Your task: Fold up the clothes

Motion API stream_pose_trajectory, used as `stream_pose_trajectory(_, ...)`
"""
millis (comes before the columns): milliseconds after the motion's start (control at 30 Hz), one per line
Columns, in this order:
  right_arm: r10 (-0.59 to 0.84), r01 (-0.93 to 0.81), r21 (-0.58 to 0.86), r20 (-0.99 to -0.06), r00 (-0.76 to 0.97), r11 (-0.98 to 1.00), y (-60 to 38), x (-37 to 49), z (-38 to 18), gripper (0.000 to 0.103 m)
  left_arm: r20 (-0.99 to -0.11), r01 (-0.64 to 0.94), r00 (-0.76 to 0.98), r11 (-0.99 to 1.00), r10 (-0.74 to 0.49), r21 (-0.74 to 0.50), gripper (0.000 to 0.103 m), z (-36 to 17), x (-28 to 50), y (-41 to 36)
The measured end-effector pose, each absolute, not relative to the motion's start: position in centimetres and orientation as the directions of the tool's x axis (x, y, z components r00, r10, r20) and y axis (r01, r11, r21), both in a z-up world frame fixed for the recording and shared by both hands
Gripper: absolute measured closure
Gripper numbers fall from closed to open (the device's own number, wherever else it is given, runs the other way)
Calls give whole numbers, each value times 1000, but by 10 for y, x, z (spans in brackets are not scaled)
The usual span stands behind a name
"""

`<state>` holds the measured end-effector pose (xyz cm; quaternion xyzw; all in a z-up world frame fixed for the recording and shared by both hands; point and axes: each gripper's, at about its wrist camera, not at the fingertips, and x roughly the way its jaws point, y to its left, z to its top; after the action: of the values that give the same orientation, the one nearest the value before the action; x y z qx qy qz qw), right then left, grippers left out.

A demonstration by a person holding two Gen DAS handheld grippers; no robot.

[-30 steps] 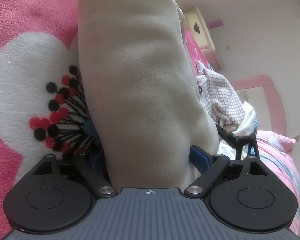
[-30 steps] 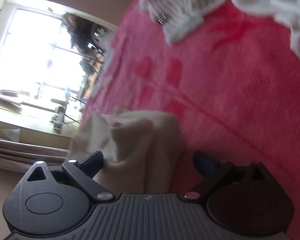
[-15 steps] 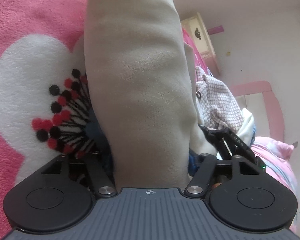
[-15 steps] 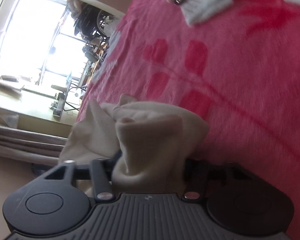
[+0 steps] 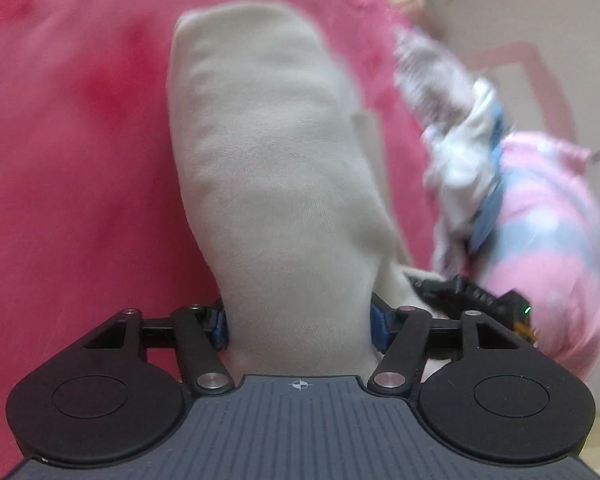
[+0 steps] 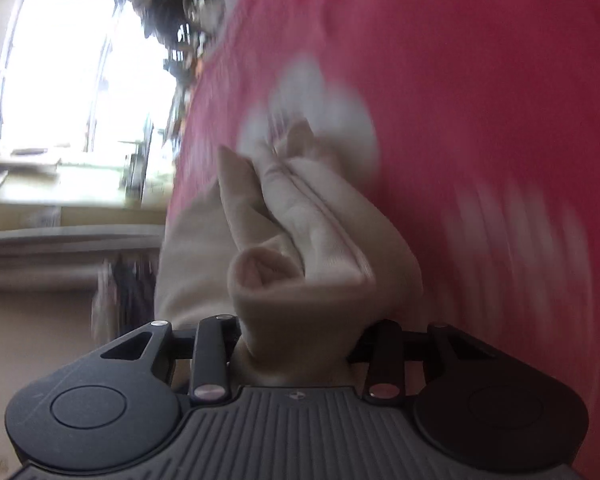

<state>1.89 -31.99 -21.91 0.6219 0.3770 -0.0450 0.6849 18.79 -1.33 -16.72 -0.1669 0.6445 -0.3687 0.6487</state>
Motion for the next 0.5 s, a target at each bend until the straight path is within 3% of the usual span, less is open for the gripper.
stream_pose_trajectory(100,457,573,788,-604,653,224,-288,-17,-242,53,-779,290,-91,731,-621,-617,20,-189,154,8)
stream_pose_trajectory(233,449,556,783,-618,646,278,-302,-31,-205,44,-752,246,29,734,-658,-633,22,-167,144,28)
stream_pose_trajectory(433,313,439,729,-645,697,525,-319,-45,-125,43,-736,391,206,743,-645,-543,22,-121,105,43)
stream_pose_trajectory(500,278,391,690,-648,709,609,-314,-44,-111,44,-729,433,241,744,-640,-509,27,-117,90,31)
